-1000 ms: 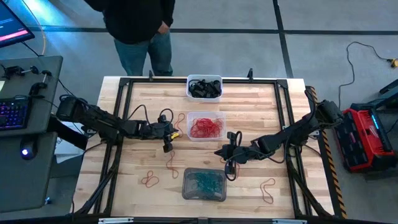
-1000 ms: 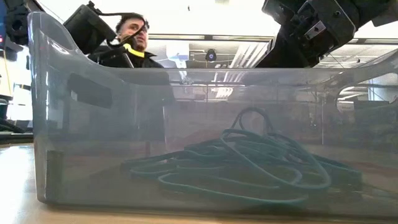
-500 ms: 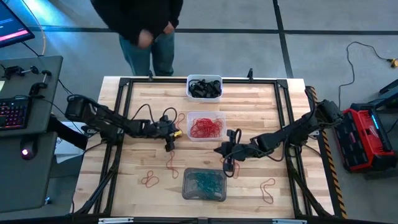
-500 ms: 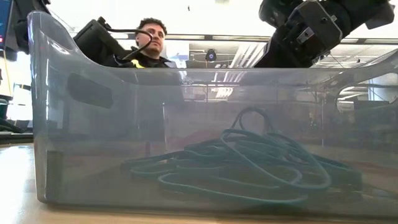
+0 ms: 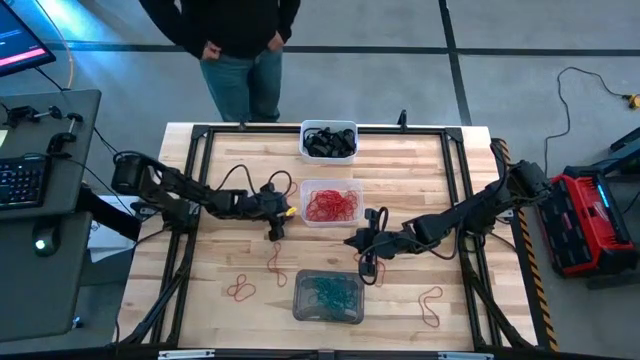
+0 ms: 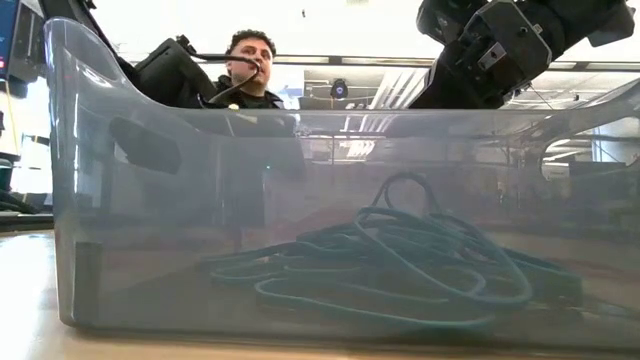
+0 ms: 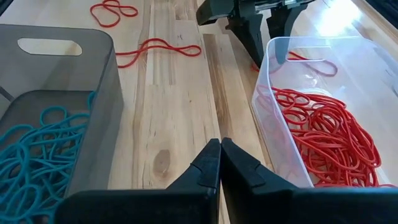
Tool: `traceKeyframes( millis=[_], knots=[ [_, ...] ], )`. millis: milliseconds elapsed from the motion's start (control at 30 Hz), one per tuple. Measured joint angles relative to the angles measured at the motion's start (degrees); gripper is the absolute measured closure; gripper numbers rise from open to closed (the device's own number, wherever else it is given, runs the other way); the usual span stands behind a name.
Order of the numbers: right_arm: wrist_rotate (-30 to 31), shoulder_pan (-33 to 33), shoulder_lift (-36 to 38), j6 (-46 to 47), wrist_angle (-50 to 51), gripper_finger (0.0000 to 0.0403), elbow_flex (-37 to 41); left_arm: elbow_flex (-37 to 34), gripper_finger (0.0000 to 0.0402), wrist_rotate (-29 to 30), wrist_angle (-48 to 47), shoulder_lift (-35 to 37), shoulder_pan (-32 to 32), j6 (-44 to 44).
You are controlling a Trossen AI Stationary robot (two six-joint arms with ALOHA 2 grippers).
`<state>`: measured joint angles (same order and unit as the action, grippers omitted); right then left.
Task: Sort rubber bands into baskets
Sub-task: Put the red rubber band into the transparent bin
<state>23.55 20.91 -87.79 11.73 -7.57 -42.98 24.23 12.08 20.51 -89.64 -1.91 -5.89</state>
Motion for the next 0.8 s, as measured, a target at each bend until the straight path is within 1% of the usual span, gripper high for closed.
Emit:
traceKeyframes(
  millis=[400,533,700,800],
  knots=[
    [0.02,0.0,0.0,-0.2,0.0,0.0403,-0.01,0.02,0.0255,-0.13,-0.15,-0.18,-0.72,0.0],
    [0.02,0.0,0.0,-0.2,0.0,0.0403,-0.02,0.02,0.0255,-2.17,-0.19,-0.18,-0.76,0.04],
    [0.02,0.0,0.0,-0.21,0.0,0.0403,-0.02,0.02,0.0255,-2.58,-0.98,-0.18,-0.74,0.05],
    [0.03,0.0,0.0,-0.22,0.0,0.0403,-0.01,0.02,0.0255,-3.86,-1.01,-0.16,-0.67,0.1]
  ],
)
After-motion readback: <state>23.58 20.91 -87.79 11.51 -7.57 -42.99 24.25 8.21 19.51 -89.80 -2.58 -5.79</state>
